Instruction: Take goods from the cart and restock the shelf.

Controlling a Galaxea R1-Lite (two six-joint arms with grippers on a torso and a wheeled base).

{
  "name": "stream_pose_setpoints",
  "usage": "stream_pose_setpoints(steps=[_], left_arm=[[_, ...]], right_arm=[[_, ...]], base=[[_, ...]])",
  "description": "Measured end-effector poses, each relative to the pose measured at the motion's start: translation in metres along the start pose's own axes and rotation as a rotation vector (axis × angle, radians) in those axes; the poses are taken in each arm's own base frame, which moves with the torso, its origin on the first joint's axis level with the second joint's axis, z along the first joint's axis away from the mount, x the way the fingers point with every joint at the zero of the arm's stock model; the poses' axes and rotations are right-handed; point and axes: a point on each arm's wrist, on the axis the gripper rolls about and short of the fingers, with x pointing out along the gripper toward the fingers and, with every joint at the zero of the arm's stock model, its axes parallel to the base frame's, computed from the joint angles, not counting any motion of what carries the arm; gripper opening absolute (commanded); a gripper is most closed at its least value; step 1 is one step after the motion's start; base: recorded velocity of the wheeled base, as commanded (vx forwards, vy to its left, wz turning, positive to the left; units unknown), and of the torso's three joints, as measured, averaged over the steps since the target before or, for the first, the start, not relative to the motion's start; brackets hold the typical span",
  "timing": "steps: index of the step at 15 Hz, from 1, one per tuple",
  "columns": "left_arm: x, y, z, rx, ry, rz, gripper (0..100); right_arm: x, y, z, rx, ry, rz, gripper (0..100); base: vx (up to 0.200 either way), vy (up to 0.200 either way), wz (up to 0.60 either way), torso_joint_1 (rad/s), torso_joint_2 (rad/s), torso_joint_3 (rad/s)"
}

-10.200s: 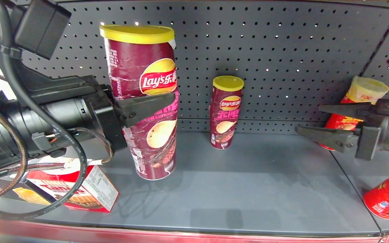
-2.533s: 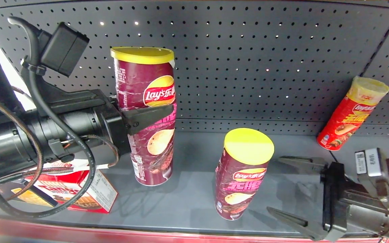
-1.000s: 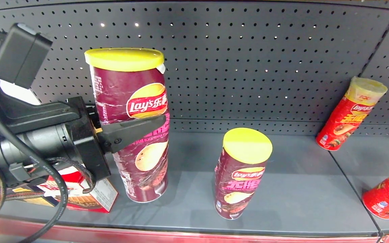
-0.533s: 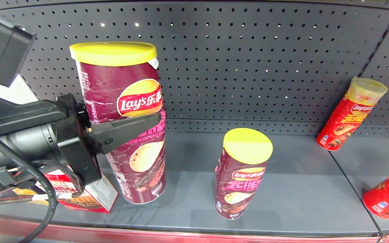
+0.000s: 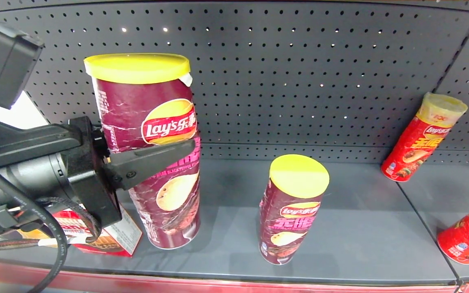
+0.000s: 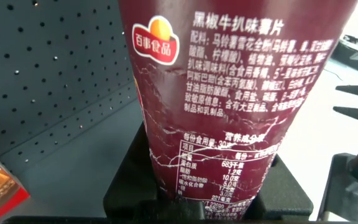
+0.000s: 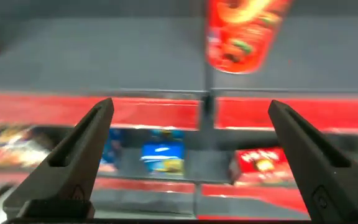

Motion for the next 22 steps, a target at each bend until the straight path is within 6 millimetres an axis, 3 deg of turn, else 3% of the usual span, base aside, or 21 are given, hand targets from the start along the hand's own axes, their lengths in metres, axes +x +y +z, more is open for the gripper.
stream_pose_setpoints(steps=[6, 8, 12, 15, 22], left_arm=[[-0.003, -0.002, -0.002, -0.001, 0.003, -0.005, 0], [-0.004, -0.002, -0.001, 0.0, 0.001, -0.004, 0], [-0.004, -0.004, -0.001, 0.0, -0.001, -0.013, 0], [-0.003, -0.008, -0.006, -0.007, 0.014, -0.036, 0], [0.007, -0.009, -0.003, 0.022, 0.012, -0.055, 0]], right_arm=[[-0.003, 0.004, -0.001, 0.008, -0.038, 0.23, 100], [-0.006, 0.003, -0.002, 0.005, -0.082, 0.186, 100], [-0.009, -0.004, -0.005, 0.024, -0.132, -0.13, 100], [-0.008, -0.002, -0.009, -0.054, -0.09, -0.028, 100], [-0.008, -0.002, -0.01, -0.054, -0.091, -0.025, 100]], base=[[0.0, 0.0, 0.0, 0.0, 0.0, 0.0], [0.0, 0.0, 0.0, 0.0, 0.0, 0.0], [0.0, 0.0, 0.0, 0.0, 0.0, 0.0], [0.0, 0.0, 0.0, 0.0, 0.0, 0.0], [0.0, 0.0, 0.0, 0.0, 0.0, 0.0]])
